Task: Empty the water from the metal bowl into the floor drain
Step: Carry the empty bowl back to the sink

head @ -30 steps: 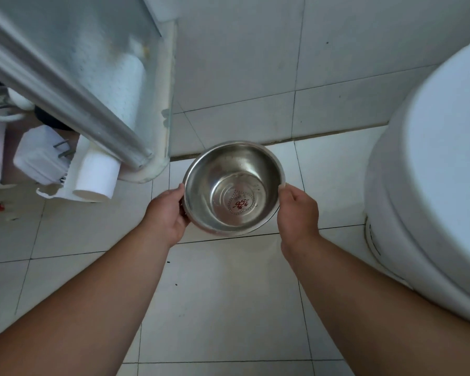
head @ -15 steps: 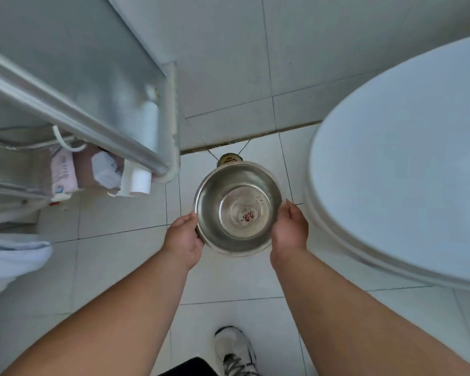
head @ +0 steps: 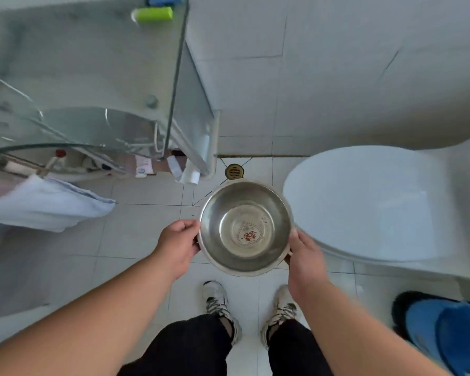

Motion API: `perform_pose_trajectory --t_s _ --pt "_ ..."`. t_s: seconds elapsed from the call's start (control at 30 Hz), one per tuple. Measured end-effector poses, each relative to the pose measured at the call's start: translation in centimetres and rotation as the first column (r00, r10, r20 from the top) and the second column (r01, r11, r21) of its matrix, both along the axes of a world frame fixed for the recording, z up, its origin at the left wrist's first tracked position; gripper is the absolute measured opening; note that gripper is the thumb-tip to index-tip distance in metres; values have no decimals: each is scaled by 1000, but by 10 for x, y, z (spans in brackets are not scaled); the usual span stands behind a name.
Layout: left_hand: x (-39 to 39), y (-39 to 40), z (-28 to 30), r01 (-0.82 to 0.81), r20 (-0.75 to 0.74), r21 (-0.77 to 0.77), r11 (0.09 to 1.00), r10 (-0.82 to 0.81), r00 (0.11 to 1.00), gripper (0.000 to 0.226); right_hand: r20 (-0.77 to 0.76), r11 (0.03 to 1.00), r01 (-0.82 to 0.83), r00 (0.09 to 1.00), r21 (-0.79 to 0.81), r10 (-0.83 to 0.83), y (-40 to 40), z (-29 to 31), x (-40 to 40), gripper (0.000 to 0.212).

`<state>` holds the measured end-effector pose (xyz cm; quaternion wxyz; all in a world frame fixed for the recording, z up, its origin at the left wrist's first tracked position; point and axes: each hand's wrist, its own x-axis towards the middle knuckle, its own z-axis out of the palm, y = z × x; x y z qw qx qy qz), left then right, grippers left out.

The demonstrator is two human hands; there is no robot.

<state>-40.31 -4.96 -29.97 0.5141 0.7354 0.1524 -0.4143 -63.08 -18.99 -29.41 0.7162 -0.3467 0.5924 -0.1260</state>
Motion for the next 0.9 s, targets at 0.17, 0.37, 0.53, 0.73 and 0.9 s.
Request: perform_pose_trajectory --t_s 0.17,0.37,0.53,0.73,0.9 --pt "-26 14 123 -23 40 -70 997 26 999 11 -23 993 -84 996 -89 82 -8 129 -29 29" --pt "-46 24 230 -69 94 -177 982 87 992 14 72 982 -101 991 -161 114 -16 239 -41 27" --pt "-42 40 281 -150 189 -191 970 186 964 20 126 968 -158 975 -195 184 -10 286 -20 27" --pt "-18 73 325 -276 233 -236 932 330 915 22 150 942 -259 944 -215 294 -4 319 38 26" --pt "14 105 340 -384 250 -269 883 449 858 24 162 915 -326 916 -239 368 15 335 96 26"
